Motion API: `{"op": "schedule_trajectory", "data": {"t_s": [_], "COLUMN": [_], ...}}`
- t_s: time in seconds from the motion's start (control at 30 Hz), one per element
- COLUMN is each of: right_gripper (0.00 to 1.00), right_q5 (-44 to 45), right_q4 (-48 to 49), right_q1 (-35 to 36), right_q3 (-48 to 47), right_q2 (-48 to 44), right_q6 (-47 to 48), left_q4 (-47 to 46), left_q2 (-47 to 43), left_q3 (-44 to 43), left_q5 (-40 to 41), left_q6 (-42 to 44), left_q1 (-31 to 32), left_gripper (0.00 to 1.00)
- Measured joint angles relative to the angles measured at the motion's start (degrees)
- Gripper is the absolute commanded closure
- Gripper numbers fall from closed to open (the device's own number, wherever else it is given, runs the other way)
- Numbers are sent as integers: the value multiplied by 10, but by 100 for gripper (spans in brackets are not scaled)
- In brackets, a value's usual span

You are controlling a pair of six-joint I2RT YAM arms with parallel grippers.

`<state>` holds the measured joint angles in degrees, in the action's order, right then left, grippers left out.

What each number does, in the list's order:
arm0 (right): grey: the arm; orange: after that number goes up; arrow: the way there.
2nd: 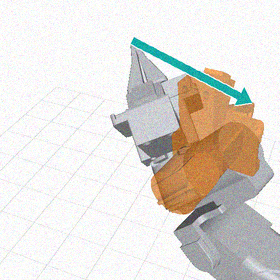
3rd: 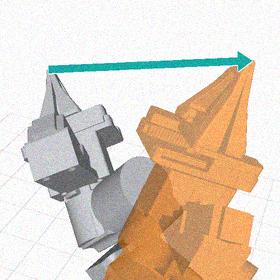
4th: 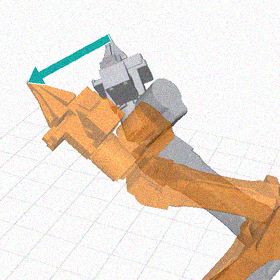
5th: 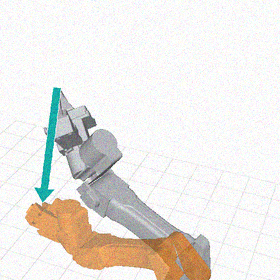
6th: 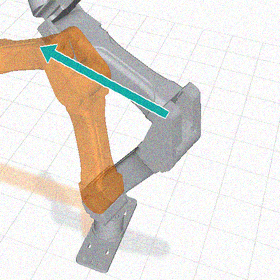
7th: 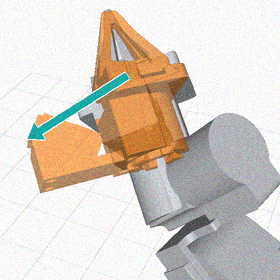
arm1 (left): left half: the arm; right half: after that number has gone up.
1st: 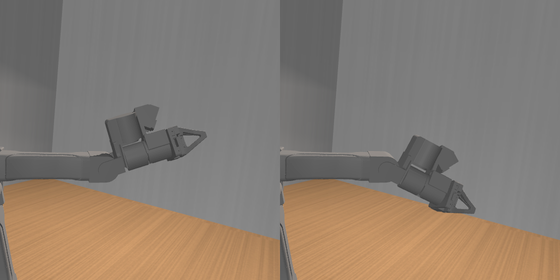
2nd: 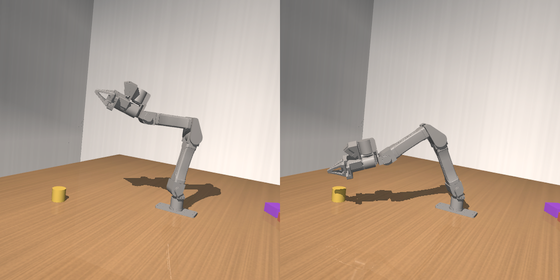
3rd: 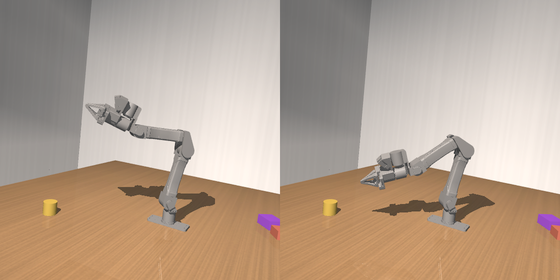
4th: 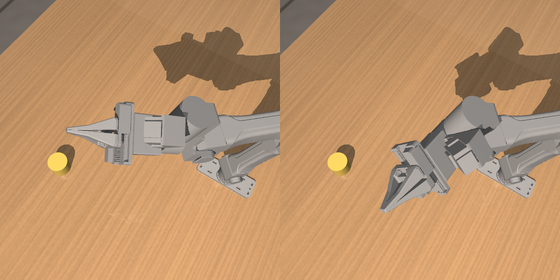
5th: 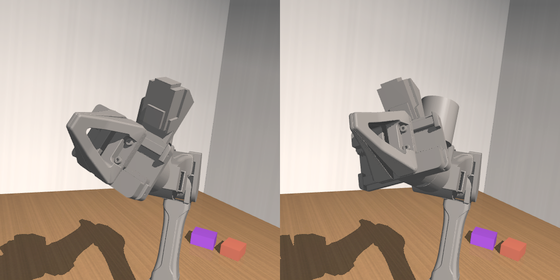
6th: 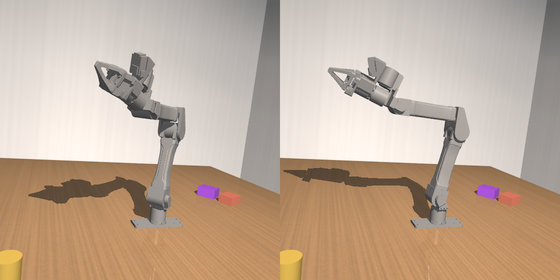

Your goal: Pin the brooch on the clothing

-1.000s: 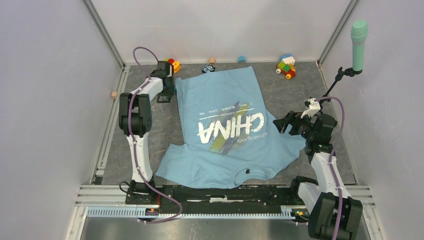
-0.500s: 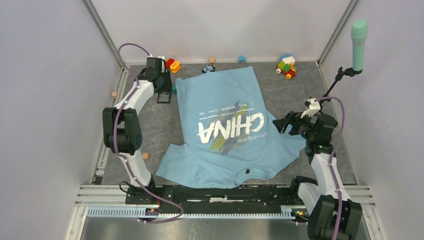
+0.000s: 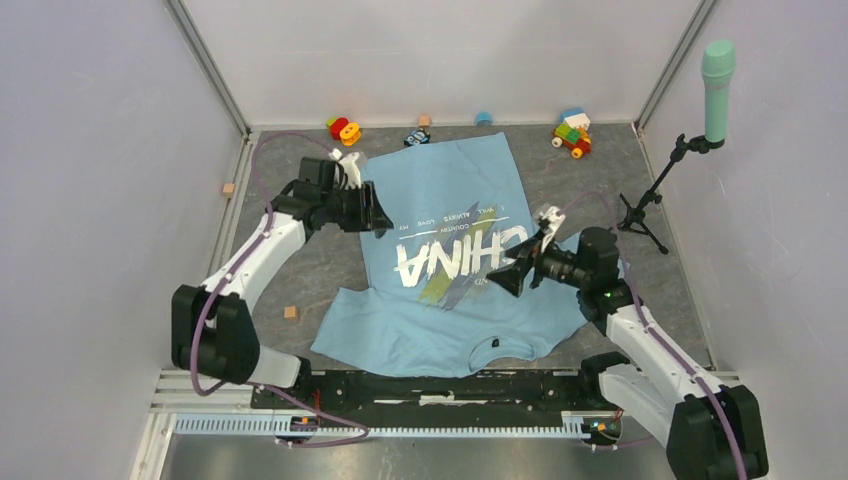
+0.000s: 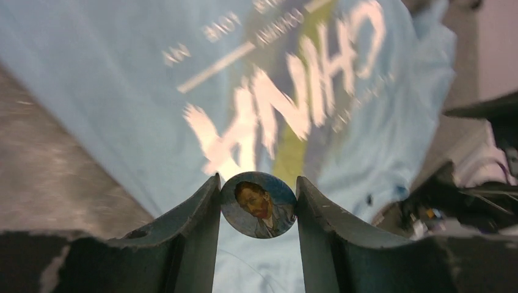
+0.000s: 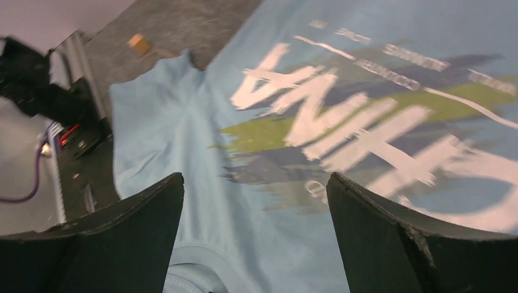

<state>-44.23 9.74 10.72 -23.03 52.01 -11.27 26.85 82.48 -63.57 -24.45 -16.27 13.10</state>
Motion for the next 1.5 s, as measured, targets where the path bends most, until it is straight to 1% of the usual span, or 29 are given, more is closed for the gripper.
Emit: {"op": "schedule_trajectory", "data": {"t_s": [0.07,0.17,0.27,0.33,0.43,0.5,0.6,0.73,0.9,1.03,1.17,1.5], "right_gripper": [8,7,7,8,10,13,22,34,41,50,53,55], "right_q5": [-12,-22,-41,-53,-66,-71,-79,-88,-91,-93,-91,-91], "right_q4": [17,16,17,25,38,47,61,82,102,113,125,133], "right_q1": [58,116,169,187,217,236,257,277,297,313,321,331], "right_q3": [0,-3,-12,-16,-24,-26,-29,-33,-37,-38,-38,-39], "right_q2": [-1,-16,-42,-54,-58,-55,-49,-42,-31,-21,-13,-8], "right_q6": [9,30,50,53,53,51,47,35,25,19,11,6], "left_q4": [0,-3,-4,-17,-61,-109,-171,-220,-263,-282,-287,-288], "left_q2": [-19,-37,-40,-40,-41,-47,-57,-64,-78,-84,-85,-85], "left_q3": [28,64,83,85,91,108,137,146,149,150,152,152], "left_q5": [-63,-132,-205,-261,-332,-374,-418,-452,-478,-488,-504,-516], "left_q6": [0,0,0,-3,-22,-50,-96,-130,-152,-160,-165,-171], "left_q1": [14,40,88,127,173,193,209,228,246,253,257,266], "left_gripper": [53,54,55,55,56,55,55,55,56,56,56,57]}}
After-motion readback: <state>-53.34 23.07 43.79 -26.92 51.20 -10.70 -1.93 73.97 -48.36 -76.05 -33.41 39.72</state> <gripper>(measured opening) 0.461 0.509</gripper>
